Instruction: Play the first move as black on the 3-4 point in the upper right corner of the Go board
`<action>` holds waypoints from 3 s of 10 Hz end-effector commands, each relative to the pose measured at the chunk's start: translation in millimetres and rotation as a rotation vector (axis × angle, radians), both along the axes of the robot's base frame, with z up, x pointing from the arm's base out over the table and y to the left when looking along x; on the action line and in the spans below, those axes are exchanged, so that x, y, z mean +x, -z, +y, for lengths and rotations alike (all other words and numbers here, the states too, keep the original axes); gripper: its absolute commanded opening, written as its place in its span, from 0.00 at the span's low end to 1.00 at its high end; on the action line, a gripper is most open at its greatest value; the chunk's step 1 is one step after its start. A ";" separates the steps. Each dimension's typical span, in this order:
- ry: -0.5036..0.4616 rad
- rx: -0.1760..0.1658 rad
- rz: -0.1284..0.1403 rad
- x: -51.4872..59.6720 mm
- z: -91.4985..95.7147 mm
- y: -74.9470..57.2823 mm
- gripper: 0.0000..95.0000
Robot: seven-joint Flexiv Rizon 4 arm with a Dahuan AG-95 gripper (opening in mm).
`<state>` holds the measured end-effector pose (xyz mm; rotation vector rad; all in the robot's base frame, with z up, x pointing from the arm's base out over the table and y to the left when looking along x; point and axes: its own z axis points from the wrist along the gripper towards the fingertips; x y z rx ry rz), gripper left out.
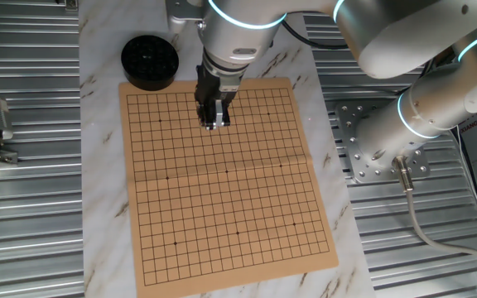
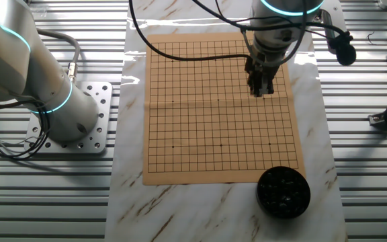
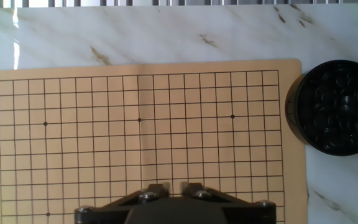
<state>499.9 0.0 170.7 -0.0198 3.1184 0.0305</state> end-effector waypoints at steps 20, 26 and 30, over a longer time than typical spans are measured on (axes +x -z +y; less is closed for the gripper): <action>-0.003 -0.022 -0.006 0.4 0.3 0.6 0.00; -0.019 -0.012 -0.009 2.3 -21.5 12.1 0.00; -0.043 -0.012 -0.016 0.0 -65.2 29.5 0.00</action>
